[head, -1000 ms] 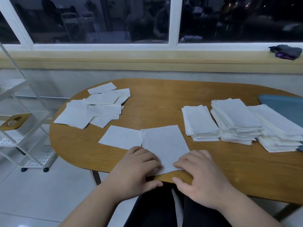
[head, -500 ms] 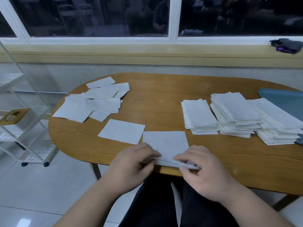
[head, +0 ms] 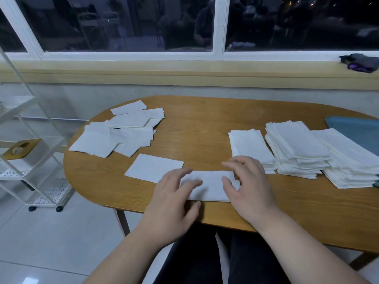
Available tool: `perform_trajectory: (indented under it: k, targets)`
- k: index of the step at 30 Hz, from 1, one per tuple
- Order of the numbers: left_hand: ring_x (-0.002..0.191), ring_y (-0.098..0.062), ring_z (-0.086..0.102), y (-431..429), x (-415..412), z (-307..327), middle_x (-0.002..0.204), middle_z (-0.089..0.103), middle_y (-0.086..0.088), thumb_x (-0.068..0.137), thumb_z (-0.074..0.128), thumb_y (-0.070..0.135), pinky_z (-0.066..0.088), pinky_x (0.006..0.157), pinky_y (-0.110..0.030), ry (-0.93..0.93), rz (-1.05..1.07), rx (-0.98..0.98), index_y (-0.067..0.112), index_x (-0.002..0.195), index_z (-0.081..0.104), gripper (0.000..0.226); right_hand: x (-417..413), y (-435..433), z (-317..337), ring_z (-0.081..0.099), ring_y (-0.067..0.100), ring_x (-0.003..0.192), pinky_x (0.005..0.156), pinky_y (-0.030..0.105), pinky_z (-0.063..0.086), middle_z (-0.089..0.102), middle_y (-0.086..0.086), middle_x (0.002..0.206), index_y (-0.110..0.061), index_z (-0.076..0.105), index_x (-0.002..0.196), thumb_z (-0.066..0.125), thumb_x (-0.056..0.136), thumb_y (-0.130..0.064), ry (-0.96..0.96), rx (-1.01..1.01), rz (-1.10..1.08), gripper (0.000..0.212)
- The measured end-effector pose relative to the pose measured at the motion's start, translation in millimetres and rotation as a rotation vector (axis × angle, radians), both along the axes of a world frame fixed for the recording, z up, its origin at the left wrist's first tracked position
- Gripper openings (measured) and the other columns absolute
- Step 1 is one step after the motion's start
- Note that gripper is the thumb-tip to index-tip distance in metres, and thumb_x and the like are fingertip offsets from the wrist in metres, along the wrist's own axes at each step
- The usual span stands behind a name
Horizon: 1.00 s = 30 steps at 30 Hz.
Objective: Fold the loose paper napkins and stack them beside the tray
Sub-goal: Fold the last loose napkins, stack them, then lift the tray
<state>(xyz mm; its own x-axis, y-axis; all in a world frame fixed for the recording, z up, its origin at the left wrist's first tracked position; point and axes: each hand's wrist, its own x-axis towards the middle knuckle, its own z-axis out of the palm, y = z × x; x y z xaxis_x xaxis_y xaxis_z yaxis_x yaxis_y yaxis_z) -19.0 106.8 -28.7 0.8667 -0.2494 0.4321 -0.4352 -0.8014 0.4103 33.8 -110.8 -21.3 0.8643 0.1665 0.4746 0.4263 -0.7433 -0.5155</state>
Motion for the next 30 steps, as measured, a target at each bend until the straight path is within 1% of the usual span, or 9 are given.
perform_trajectory:
  k: [5, 9, 13, 17, 20, 22, 24, 27, 30]
  targets:
    - [0.13, -0.016, 0.047, 1, 3, -5, 0.135, 0.052, 0.005, 0.087, 0.055, 0.043, 0.043, 0.105, -0.042, 0.059, 0.029, 0.044, 0.027, 0.122, 0.063, 0.039, -9, -6, -5, 0.047, 0.008, 0.114, 0.099, 0.034, 0.045, 0.057, -0.013, 0.113, -0.022, 0.07, 0.114, 0.067, 0.088, -0.022, 0.04, -0.082, 0.011, 0.025]
    - [0.123, -0.011, 0.05, 1, 3, -1, 0.126, 0.056, 0.011, 0.088, 0.051, 0.046, 0.038, 0.102, -0.032, 0.075, 0.087, 0.063, 0.029, 0.12, 0.065, 0.038, -10, -10, 0, 0.047, 0.007, 0.11, 0.098, 0.031, 0.044, 0.055, -0.017, 0.109, -0.026, 0.066, 0.12, 0.058, 0.092, -0.035, 0.187, -0.078, -0.137, 0.029]
    - [0.112, -0.011, 0.053, 6, 3, 0, 0.116, 0.058, 0.013, 0.089, 0.044, 0.052, 0.037, 0.093, -0.03, 0.11, 0.23, 0.08, 0.03, 0.117, 0.065, 0.042, -13, -13, 3, 0.049, 0.011, 0.101, 0.093, 0.033, 0.047, 0.054, -0.018, 0.099, -0.027, 0.063, 0.119, 0.058, 0.091, -0.042, 0.272, -0.107, -0.243, 0.033]
    - [0.104, -0.012, 0.055, 4, 5, 5, 0.105, 0.059, 0.017, 0.089, 0.043, 0.055, 0.03, 0.091, -0.03, 0.141, 0.313, 0.102, 0.03, 0.116, 0.065, 0.043, -12, -8, 4, 0.05, 0.006, 0.093, 0.088, 0.028, 0.046, 0.055, -0.018, 0.084, -0.027, 0.065, 0.119, 0.061, 0.092, -0.029, 0.295, -0.083, -0.156, 0.027]
    - [0.104, -0.009, 0.055, 2, 5, 9, 0.1, 0.056, 0.024, 0.092, 0.057, 0.045, 0.027, 0.093, -0.03, 0.152, 0.313, 0.052, 0.032, 0.118, 0.064, 0.03, -12, -8, 3, 0.053, 0.002, 0.089, 0.086, 0.028, 0.049, 0.058, -0.016, 0.083, -0.033, 0.067, 0.111, 0.063, 0.092, -0.019, 0.314, 0.023, -0.103, 0.024]
    - [0.103, -0.002, 0.054, 0, 3, 12, 0.099, 0.057, 0.027, 0.092, 0.064, 0.037, 0.032, 0.096, -0.031, 0.173, 0.302, -0.026, 0.034, 0.119, 0.063, 0.027, -14, -10, 3, 0.056, 0.003, 0.086, 0.081, 0.023, 0.05, 0.06, -0.016, 0.084, -0.042, 0.065, 0.101, 0.067, 0.091, -0.015, 0.319, 0.145, -0.07, 0.029]
    - [0.097, 0.003, 0.055, -3, -1, 19, 0.092, 0.061, 0.024, 0.092, 0.068, 0.03, 0.04, 0.093, -0.026, 0.23, 0.278, -0.213, 0.039, 0.116, 0.063, 0.026, -17, -12, 4, 0.058, 0.004, 0.083, 0.074, 0.013, 0.047, 0.062, -0.019, 0.087, -0.046, 0.064, 0.096, 0.069, 0.089, -0.009, 0.308, 0.31, -0.035, 0.038]
    - [0.086, 0.0, 0.06, -8, -6, 32, 0.09, 0.064, 0.019, 0.091, 0.07, 0.017, 0.042, 0.073, -0.008, 0.265, 0.216, -0.514, 0.044, 0.107, 0.062, 0.032, -23, -9, 14, 0.059, 0.006, 0.076, 0.071, 0.011, 0.047, 0.065, -0.013, 0.086, -0.038, 0.07, 0.096, 0.069, 0.089, -0.002, 0.285, 0.562, 0.018, 0.037]
    - [0.077, -0.001, 0.06, -11, -7, 52, 0.087, 0.063, 0.018, 0.088, 0.072, 0.01, 0.044, 0.069, -0.009, 0.214, 0.17, -0.684, 0.043, 0.107, 0.064, 0.038, -25, -4, 38, 0.058, 0.009, 0.067, 0.063, 0.016, 0.047, 0.065, -0.012, 0.08, -0.032, 0.072, 0.095, 0.067, 0.089, 0.002, 0.243, 0.749, 0.076, 0.035]
